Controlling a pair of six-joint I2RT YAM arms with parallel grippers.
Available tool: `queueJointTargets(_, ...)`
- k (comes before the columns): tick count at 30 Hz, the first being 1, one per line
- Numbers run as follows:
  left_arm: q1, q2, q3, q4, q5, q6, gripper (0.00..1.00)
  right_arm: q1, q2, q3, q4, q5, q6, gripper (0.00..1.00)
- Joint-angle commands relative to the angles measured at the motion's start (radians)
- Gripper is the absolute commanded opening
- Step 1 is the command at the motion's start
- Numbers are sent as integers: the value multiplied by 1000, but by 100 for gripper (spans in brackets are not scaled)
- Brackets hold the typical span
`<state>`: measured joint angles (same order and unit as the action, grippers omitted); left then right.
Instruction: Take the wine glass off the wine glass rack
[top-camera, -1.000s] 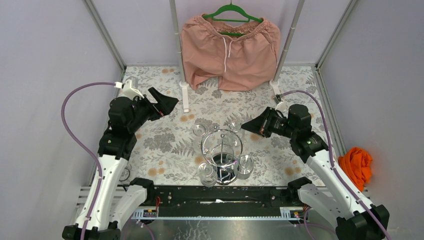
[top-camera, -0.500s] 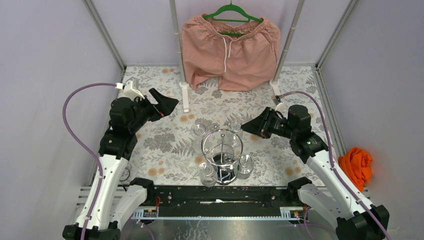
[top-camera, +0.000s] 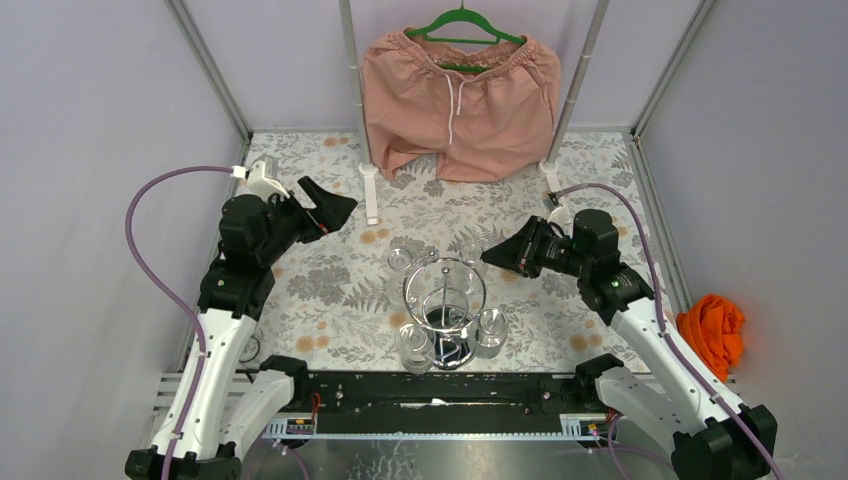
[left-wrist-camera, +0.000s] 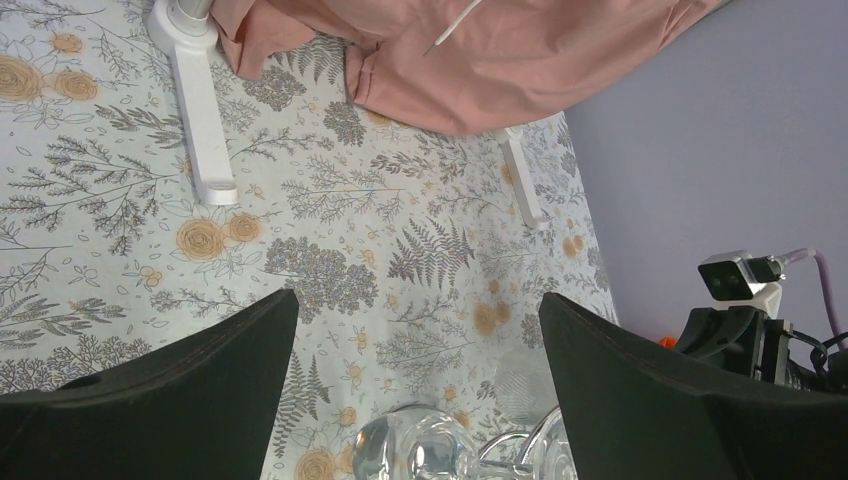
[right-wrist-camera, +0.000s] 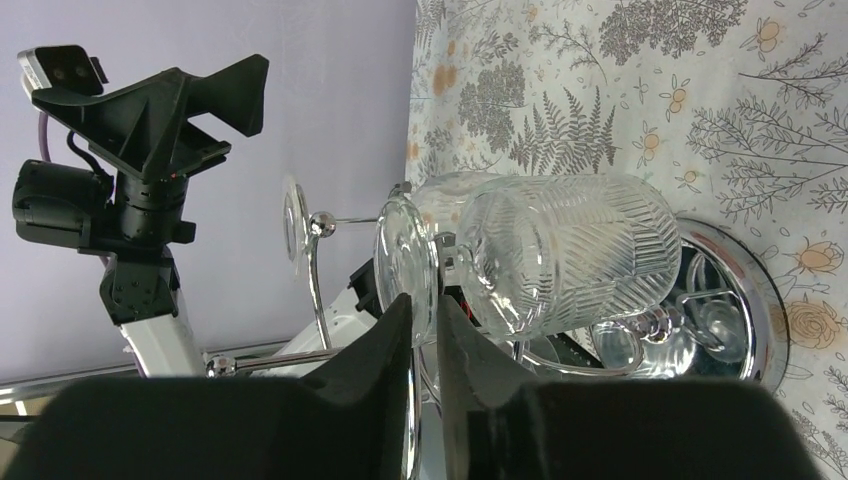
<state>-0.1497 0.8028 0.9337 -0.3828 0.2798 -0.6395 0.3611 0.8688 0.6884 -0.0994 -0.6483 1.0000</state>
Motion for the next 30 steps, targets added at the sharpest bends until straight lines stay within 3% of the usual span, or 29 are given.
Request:
queueJointTargets(1,-2,0,-14,4,-17,22,99,15,8,1,30,-22,4,18)
queueJointTargets(10,-2,-2,-21,5,-19,22,99,18,-6,13,6,-14,10,0)
queueJointTargets(17,-2,-1,-22,5,-19,20,99,18,-55,17,-42,28,16,0)
queueJointTargets(30,-3,-3,-27,5,-16,18,99,18,-112,-101,190,22,196,0)
